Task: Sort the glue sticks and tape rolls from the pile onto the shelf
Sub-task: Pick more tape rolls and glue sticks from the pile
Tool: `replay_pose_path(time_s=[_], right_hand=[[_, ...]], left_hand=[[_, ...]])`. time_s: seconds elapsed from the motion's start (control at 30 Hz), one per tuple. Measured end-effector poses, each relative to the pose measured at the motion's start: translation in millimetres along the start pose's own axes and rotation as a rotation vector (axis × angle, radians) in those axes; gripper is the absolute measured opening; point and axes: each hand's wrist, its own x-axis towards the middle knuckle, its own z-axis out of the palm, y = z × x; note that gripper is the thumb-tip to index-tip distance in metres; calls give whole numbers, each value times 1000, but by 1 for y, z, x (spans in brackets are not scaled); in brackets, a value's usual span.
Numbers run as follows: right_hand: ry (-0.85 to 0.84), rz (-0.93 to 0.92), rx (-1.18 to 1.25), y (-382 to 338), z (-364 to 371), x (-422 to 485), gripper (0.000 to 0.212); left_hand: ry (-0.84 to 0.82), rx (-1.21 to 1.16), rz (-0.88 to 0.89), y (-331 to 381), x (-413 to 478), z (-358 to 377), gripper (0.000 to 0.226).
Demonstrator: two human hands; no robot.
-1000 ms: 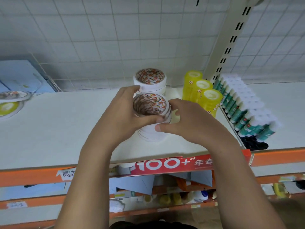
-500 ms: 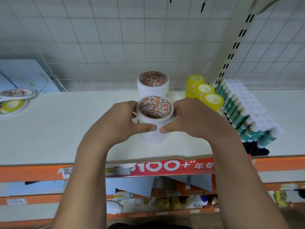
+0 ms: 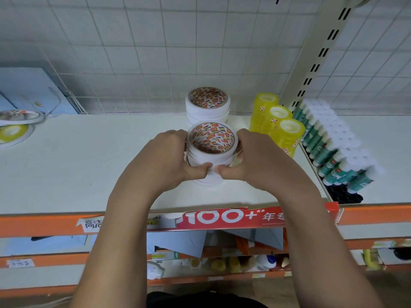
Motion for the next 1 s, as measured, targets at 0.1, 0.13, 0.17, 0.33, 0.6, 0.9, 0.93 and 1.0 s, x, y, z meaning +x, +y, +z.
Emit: replay_pose_path(time_s=[0.1, 0.13, 0.17, 0.33, 0.6, 0.9, 0.93, 1.0], right_hand=[[3, 12, 62, 1, 2, -4, 61], [2, 22, 49, 2, 2, -6, 74], [0, 38, 18, 2, 1, -7, 92], [138, -40, -44, -12, -11, -14, 110], [216, -311, 110, -99, 34, 9, 49], [6, -434, 117, -228, 132, 57, 34], [-1, -439, 116, -244, 143, 63, 34], [-15, -439, 121, -277, 164, 76, 32]], left_hand=[[-56, -28, -24, -5, 0, 0, 59], [-83, -32, -37, -7, 0, -1, 58], [-107, -33, -50, -10, 1, -2, 58], [-125, -13, -91, -28, -5, -6, 43], [35, 12, -156, -87, -38, -43, 26], [109, 60, -302, -215, -80, -101, 29], [116, 69, -309, -232, -85, -108, 29], [134, 93, -326, -268, -93, -124, 29]])
